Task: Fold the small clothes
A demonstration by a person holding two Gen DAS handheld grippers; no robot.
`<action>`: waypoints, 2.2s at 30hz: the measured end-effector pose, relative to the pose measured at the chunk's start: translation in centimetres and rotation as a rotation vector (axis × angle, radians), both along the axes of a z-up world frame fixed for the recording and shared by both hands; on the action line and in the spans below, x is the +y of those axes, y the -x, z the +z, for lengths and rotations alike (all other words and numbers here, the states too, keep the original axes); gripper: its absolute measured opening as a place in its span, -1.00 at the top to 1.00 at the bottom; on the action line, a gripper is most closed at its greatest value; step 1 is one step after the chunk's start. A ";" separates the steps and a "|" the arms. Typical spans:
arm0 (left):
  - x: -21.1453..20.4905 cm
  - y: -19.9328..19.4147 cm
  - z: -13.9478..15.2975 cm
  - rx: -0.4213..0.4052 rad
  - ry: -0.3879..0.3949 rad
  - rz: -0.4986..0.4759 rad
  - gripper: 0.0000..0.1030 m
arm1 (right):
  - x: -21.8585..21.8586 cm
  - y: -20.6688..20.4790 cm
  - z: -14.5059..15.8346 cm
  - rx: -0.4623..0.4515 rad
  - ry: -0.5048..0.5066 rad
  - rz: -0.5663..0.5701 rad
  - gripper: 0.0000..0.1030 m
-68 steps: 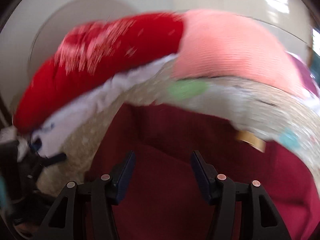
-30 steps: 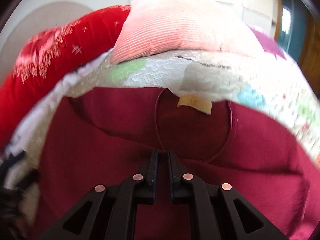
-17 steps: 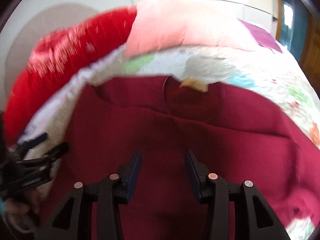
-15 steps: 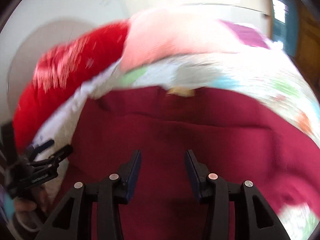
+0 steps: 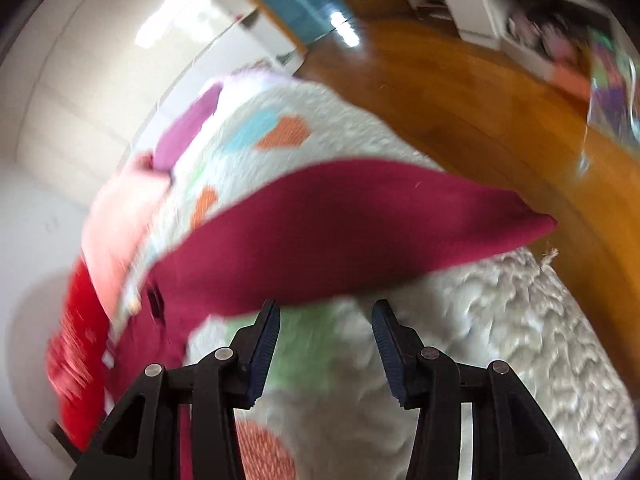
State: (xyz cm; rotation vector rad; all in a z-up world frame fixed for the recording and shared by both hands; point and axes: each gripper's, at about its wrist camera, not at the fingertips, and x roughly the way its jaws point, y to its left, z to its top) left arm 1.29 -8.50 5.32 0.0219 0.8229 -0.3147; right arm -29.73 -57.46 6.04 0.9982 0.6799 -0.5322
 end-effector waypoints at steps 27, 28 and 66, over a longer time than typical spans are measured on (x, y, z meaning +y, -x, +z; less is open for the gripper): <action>5.5 -2.4 0.7 0.053 0.157 0.103 -0.94 | 33.5 -26.2 2.7 0.035 0.441 1.115 0.72; 5.6 -2.4 0.7 0.055 0.162 0.104 -0.94 | 32.4 -25.8 3.2 0.017 0.413 1.092 0.69; 7.4 -4.5 -2.6 0.249 0.324 0.106 -0.94 | 20.9 -22.8 6.3 -0.025 0.422 0.730 0.06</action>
